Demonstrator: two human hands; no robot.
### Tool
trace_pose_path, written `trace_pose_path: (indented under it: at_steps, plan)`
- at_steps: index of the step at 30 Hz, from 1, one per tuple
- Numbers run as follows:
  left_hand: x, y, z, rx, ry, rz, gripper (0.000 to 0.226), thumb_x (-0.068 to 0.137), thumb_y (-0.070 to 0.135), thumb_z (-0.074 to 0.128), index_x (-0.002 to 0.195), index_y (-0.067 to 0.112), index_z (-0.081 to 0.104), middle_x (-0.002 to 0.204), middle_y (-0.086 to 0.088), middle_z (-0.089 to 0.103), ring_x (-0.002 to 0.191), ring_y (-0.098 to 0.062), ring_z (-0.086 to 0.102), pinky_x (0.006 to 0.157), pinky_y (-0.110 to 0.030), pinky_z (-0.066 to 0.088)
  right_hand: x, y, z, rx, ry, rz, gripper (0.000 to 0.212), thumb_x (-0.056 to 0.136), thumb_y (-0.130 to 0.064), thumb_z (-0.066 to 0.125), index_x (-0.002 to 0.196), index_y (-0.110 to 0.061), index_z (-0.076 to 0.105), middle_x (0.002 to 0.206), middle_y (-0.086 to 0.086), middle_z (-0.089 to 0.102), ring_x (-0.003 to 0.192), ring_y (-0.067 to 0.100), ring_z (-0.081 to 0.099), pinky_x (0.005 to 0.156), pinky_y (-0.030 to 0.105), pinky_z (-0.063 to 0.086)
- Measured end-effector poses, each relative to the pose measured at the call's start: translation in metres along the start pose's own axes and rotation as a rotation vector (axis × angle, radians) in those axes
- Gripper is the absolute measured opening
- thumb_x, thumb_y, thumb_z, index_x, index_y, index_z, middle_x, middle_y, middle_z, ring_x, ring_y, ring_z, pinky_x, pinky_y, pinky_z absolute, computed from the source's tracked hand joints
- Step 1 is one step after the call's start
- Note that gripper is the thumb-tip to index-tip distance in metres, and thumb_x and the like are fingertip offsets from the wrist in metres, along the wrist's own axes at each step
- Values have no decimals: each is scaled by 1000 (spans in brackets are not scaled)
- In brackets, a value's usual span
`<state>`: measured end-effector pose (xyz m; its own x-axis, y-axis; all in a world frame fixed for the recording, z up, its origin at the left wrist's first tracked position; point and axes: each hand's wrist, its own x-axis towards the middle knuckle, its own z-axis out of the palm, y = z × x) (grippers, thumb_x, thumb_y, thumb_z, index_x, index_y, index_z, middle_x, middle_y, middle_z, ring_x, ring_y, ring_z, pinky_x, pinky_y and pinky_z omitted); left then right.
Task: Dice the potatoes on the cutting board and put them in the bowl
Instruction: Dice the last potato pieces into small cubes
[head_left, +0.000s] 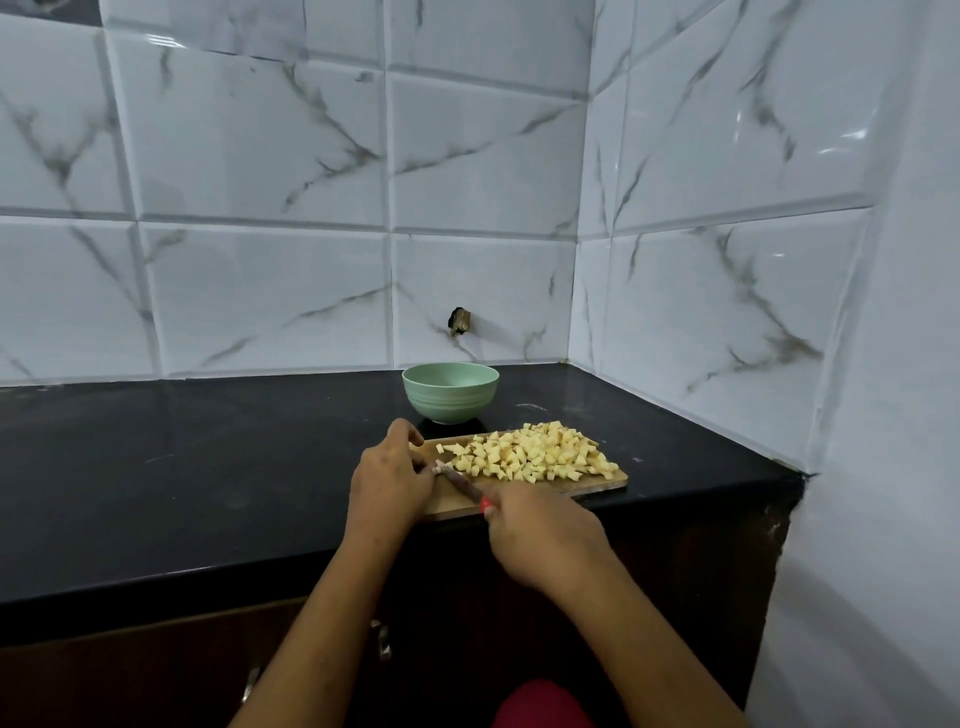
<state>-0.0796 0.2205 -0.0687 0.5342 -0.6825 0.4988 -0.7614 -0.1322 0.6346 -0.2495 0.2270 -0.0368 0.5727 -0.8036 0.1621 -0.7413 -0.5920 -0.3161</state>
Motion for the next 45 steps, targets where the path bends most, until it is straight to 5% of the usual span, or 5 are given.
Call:
trace_pose_path:
  at_steps: [6, 10, 15, 23, 45]
  plan:
    - [2, -2, 3, 13, -25, 44, 21, 84, 10, 62, 97, 22, 51, 87, 10, 71, 91, -13, 57, 70, -26, 41, 8, 33, -8, 431, -81, 60, 37, 102, -27, 42, 138, -28, 50, 84, -10, 52, 70, 5, 48, 58, 20, 36]
    - [3, -2, 4, 55, -33, 63, 23, 84, 10, 61, 100, 23, 51, 85, 15, 69, 88, -12, 58, 73, -31, 48, 9, 33, -5, 280, -1, 21, 38, 102, -30, 41, 140, -31, 48, 123, -4, 61, 97, 10, 57, 83, 30, 50]
    - [1, -1, 3, 50, -38, 87, 25, 83, 12, 60, 102, 25, 49, 86, 15, 69, 83, -9, 56, 70, -28, 44, 3, 21, -9, 30, 110, -44, 38, 101, -30, 37, 137, -38, 48, 109, -5, 64, 82, 12, 58, 59, 27, 45]
    - [2, -2, 4, 50, -38, 71, 24, 82, 13, 61, 97, 25, 46, 88, 11, 69, 79, -8, 56, 64, -24, 38, 2, -7, -5, -285, 79, -91, 31, 96, -11, 47, 125, -19, 53, 103, 2, 63, 78, 17, 54, 60, 30, 40]
    - [5, 5, 0, 94, -153, 21, 25, 85, 23, 63, 105, 29, 49, 90, 15, 63, 94, -9, 56, 81, -37, 50, 4, 17, -18, -97, 189, -103, 37, 102, -24, 38, 137, -35, 47, 102, -4, 63, 80, 12, 58, 60, 27, 44]
